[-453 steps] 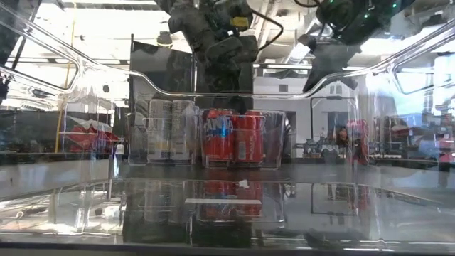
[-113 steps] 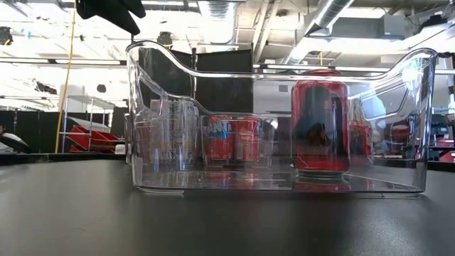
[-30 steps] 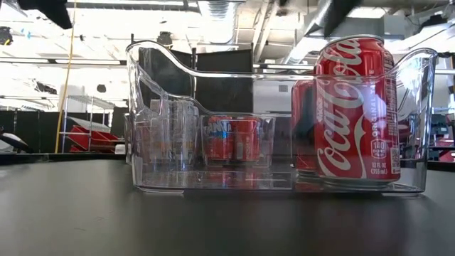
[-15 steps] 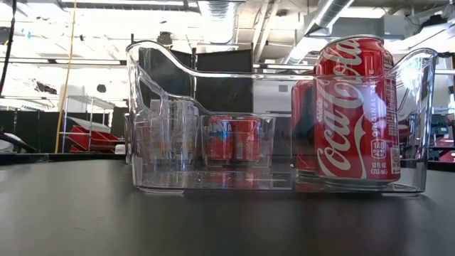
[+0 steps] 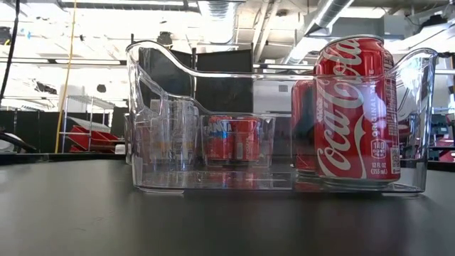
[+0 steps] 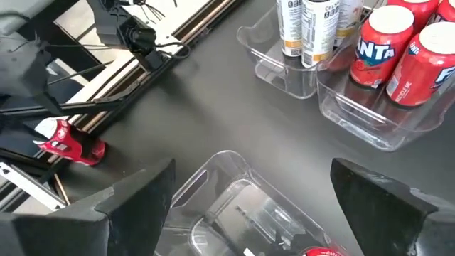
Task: Sort soda cans
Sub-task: Put the bottom red soda can into the bottom transparent bin
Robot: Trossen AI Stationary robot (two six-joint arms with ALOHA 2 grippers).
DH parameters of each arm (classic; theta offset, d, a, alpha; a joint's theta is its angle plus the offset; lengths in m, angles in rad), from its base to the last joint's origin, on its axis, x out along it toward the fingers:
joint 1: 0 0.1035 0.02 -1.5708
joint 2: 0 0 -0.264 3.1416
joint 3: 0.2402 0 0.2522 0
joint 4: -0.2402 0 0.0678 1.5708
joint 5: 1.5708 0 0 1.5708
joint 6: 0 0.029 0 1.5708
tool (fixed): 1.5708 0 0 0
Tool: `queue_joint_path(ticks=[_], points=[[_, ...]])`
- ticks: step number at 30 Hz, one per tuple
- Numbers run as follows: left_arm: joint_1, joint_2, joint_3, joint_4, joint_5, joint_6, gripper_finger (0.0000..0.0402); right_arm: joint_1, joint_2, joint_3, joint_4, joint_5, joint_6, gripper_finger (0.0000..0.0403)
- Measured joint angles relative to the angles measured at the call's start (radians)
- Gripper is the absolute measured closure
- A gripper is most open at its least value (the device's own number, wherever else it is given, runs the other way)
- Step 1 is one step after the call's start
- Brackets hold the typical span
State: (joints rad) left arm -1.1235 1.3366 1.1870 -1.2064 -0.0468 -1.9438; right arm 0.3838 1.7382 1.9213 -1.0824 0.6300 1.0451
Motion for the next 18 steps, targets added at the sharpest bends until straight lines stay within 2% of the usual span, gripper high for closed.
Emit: queue_joint_path(ticks=[3, 8, 13, 18], points=[[-0.018, 0.053, 0.000, -0.022, 0.095, 0.021, 0.0095, 0.000, 0.000, 0.000, 0.000, 0.001, 0.000, 0.0017], [-0.014, 0.090, 0.005, -0.027, 0.175, 0.122, 0.0059, 0.000, 0.000, 0.000, 0.000, 0.015, 0.000, 0.0017], [-0.017, 0.088, 0.003, 0.025, 0.172, 0.131, 0.0054, -0.021, 0.000, 0.000, 0.013, 0.020, -0.032, 0.0017], [-0.017, 0.086, 0.004, -0.059, 0.119, 0.165, 0.0053, -0.060, 0.000, 0.000, 0.043, -0.002, -0.068, 0.0017]])
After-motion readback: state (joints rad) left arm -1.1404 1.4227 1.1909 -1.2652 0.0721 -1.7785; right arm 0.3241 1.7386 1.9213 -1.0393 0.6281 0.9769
